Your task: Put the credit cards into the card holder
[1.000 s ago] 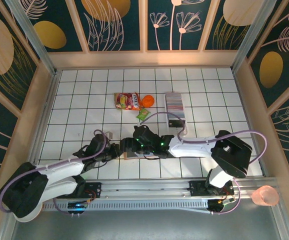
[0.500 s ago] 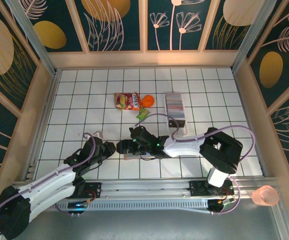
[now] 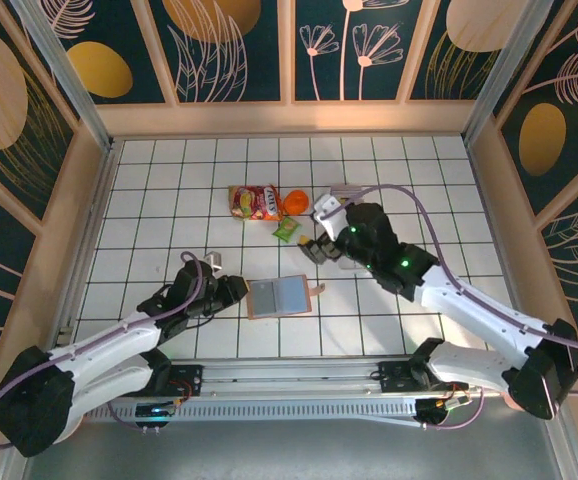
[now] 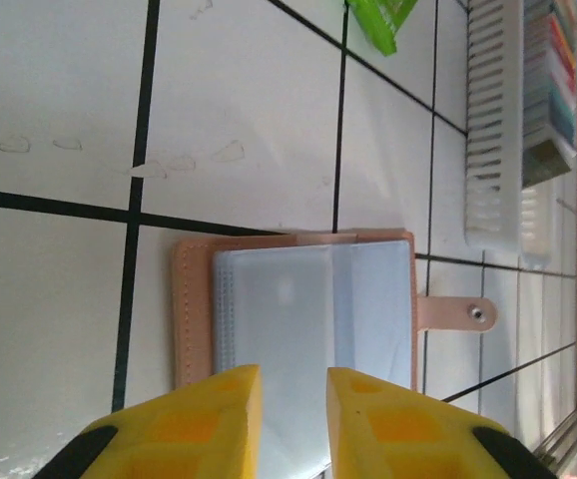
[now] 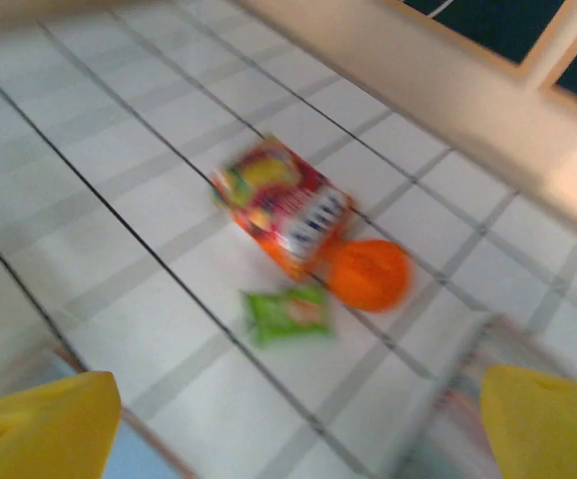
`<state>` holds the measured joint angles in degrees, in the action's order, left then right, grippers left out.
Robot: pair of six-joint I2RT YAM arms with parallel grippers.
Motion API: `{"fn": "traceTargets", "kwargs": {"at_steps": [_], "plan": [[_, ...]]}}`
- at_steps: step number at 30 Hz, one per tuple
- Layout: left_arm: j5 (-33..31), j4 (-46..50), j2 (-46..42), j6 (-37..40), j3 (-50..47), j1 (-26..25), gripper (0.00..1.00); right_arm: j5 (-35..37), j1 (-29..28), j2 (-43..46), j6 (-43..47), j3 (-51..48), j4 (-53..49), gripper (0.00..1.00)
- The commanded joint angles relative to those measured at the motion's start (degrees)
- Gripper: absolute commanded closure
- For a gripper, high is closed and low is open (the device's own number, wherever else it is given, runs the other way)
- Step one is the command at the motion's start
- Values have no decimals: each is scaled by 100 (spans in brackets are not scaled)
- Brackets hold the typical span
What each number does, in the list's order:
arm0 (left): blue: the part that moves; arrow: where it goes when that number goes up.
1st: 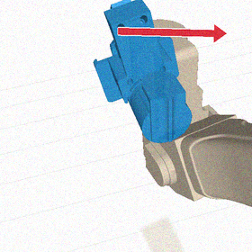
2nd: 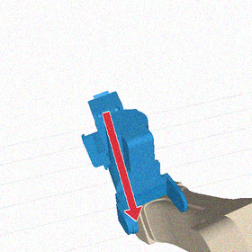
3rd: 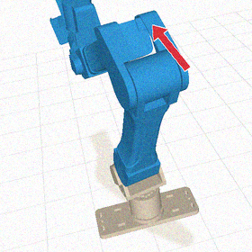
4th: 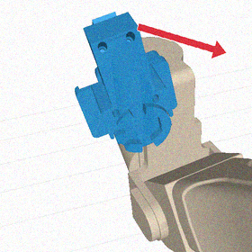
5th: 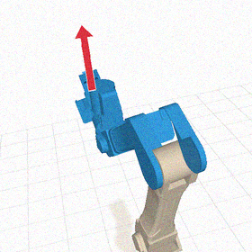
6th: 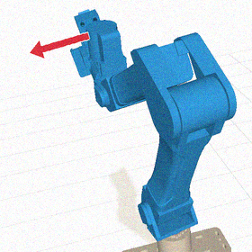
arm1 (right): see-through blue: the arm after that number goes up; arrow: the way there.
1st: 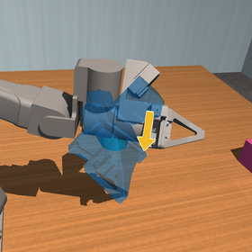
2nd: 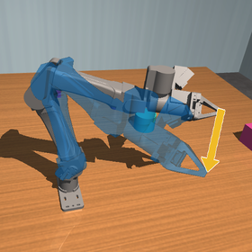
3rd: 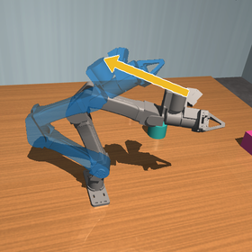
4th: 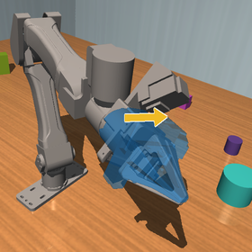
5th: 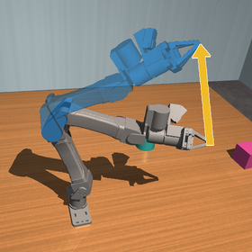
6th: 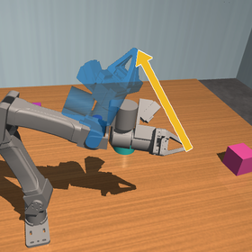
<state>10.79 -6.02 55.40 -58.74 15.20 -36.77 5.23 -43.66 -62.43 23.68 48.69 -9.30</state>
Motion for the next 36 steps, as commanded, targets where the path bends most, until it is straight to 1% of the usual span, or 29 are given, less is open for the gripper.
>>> {"fn": "traceTargets", "kwargs": {"at_steps": [1, 2, 4, 7, 8, 11, 14, 20, 25, 27, 31, 33, 36], "plan": [[202, -100, 149, 264, 145, -46, 71, 21, 869, -131, 2863, -145, -846, 4], [249, -132, 191, 303, 154, -43, 69, -315, 1173, -224, 3145, -102, -995, 4], [335, -186, 297, 369, 183, -44, 66, -554, 1531, -368, 3812, -224, -972, 5], [468, -201, 480, 469, 244, -39, 64, -229, 1773, -668, 4676, -591, -290, 4], [534, -219, 534, 509, 255, -45, 64, -214, 1855, -811, 4861, -598, -224, 4], [590, -222, 671, 569, 282, -40, 63, -317, 1964, -1158, 5085, -499, -30, 4], [617, -307, 766, 574, 247, -49, 63, -376, 1955, -1491, 5223, -376, 156, 4], [639, -373, 898, 618, 229, -49, 63, -122, 1950, -2068, 5612, -378, 738, 4], [644, -413, 960, 618, 211, -42, 63, -87, 1934, -2387, 5815, -352, 1085, 4], [653, -417, 986, 625, 210, -44, 63, -49, 1919, -2494, 5865, -319, 1191, 6], [653, -444, 1032, 618, 207, -41, 64, -18, 1890, -2633, 5824, -102, 1107, 16], [653, -443, 1059, 618, 206, -43, 66, -22, 1894, -2582, 5843, -70, 1033, 20], [670, -460, 1078, 601, 185, -44, 67, -26, 1888, -2414, 5877, -109, 909, 30]]}}
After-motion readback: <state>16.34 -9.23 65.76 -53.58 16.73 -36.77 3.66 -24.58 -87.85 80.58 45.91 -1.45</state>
